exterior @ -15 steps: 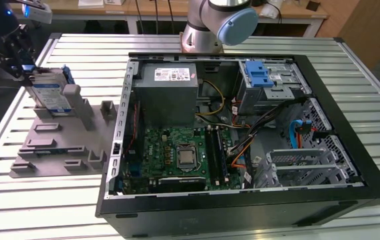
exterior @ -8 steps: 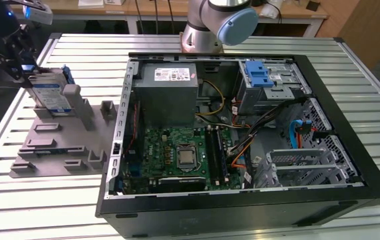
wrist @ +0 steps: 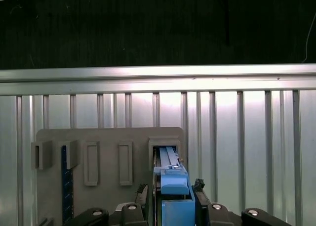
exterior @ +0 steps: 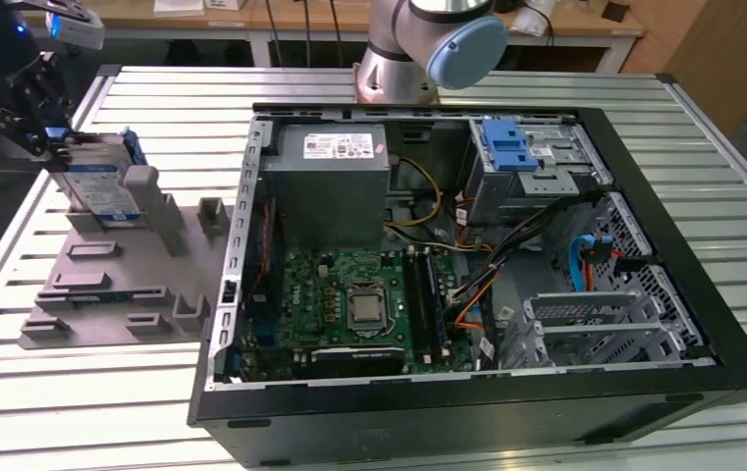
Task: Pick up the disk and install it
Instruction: 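Pick up the disk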
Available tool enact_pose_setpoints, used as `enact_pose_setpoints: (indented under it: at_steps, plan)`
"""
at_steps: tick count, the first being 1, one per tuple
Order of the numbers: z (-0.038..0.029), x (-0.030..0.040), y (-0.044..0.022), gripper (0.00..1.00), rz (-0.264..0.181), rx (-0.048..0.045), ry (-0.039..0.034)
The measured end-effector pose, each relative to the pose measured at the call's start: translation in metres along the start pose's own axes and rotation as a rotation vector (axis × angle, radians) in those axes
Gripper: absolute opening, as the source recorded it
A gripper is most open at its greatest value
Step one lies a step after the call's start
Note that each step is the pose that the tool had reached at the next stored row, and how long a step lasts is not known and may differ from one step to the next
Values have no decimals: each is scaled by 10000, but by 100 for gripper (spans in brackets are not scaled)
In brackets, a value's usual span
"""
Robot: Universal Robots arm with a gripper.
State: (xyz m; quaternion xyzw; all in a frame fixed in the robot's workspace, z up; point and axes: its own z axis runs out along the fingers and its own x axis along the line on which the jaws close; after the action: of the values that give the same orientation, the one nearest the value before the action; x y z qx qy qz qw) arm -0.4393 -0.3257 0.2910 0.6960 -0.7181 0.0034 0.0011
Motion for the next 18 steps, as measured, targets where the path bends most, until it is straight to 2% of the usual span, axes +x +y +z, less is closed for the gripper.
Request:
enact_pose_setpoints:
  at_steps: [1, 3, 4, 13, 18]
  plan:
    - [0, 0, 0, 47, 0, 0, 0]
    - [0, 0, 0, 46, 0, 0, 0]
    - [0, 0, 0, 39, 0, 0, 0]
    - [0, 0, 0, 36, 0, 4, -2]
    - [-24, 0, 0, 36, 0, 0, 0]
